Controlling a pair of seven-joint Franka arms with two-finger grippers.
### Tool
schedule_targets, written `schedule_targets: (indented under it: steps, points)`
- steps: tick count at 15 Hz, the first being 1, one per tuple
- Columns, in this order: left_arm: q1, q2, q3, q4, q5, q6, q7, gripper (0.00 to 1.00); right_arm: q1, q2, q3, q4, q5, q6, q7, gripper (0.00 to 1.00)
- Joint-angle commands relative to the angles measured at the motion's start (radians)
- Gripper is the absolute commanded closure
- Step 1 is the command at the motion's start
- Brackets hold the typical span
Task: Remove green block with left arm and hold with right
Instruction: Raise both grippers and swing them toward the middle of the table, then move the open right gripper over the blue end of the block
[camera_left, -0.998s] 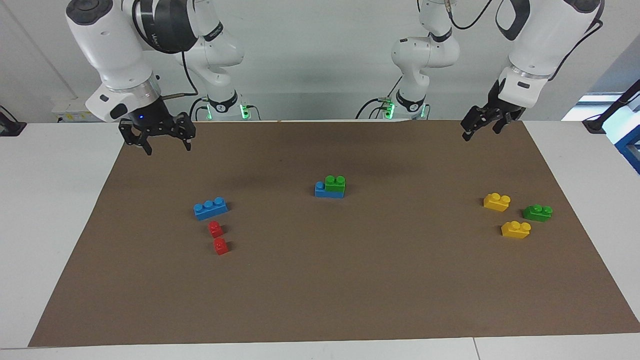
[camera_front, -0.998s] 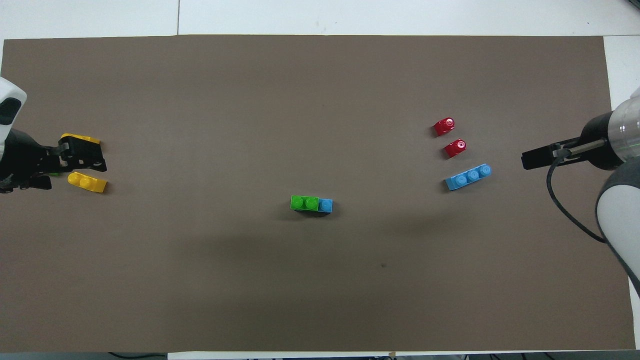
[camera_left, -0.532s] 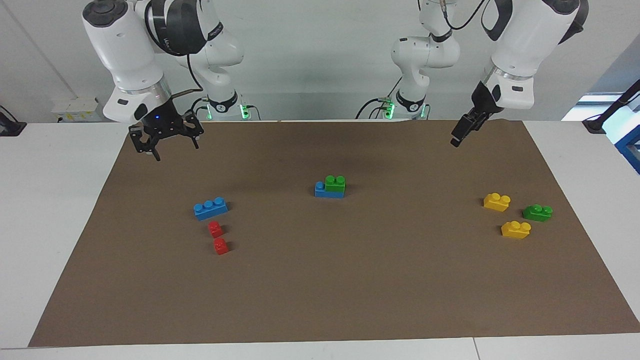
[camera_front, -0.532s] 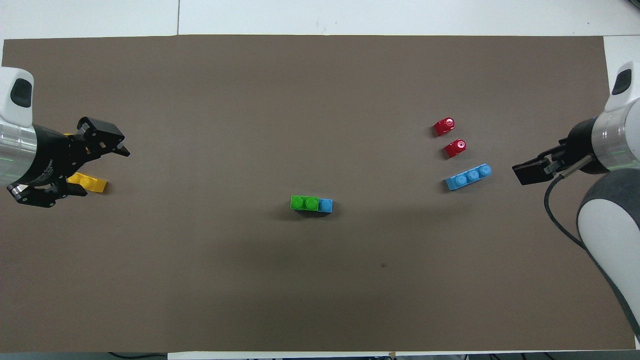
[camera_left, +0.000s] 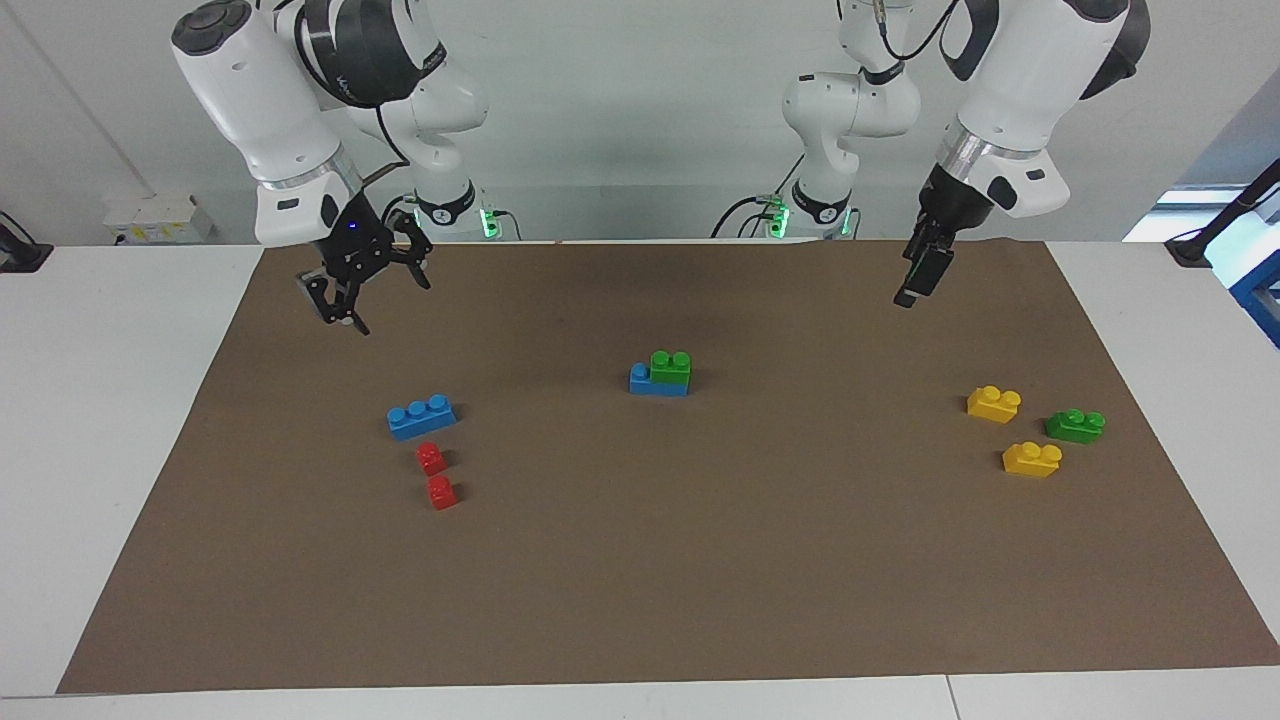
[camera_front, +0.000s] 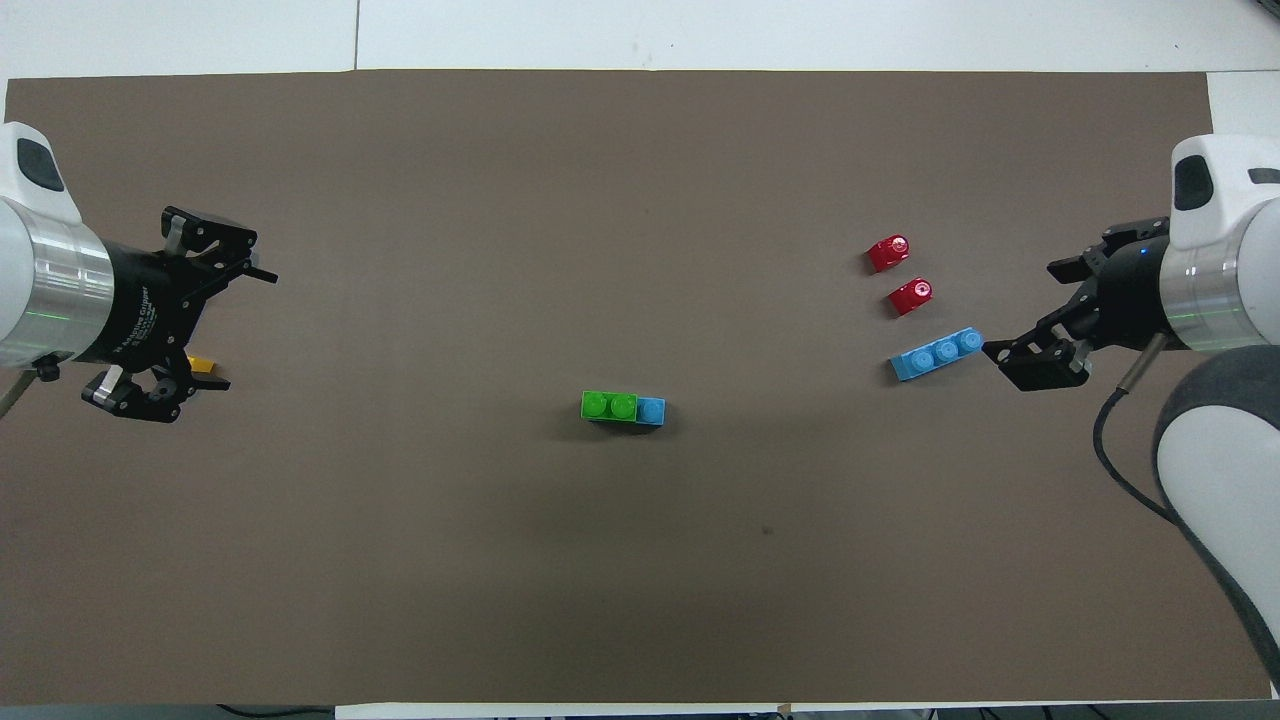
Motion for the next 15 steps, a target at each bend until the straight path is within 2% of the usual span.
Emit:
schedule_targets:
  steps: [1, 4, 7, 10, 15]
  points:
    - [-0.027, -0.025, 0.012, -0.034, -0.015, 0.028, -0.146, 0.00, 0.022, -0.025, 0.002, -0.034, 0.044, 0.039, -0.124, 0.00]
    - [-0.056, -0.036, 0.012, -0.063, -0.012, 0.052, -0.258, 0.00, 0.024, -0.036, 0.002, -0.083, 0.163, 0.128, -0.325, 0.00]
    - [-0.082, -0.048, 0.007, -0.102, -0.007, 0.071, -0.339, 0.00, 0.010, -0.045, -0.001, -0.146, 0.430, 0.168, -0.546, 0.00]
    - [-0.093, -0.050, 0.006, -0.119, -0.006, 0.074, -0.381, 0.00, 0.021, -0.040, 0.001, -0.146, 0.496, 0.179, -0.597, 0.03]
    - [-0.125, -0.059, 0.003, -0.161, -0.006, 0.092, -0.445, 0.00, 0.029, 0.053, 0.001, -0.166, 0.720, 0.223, -0.961, 0.05]
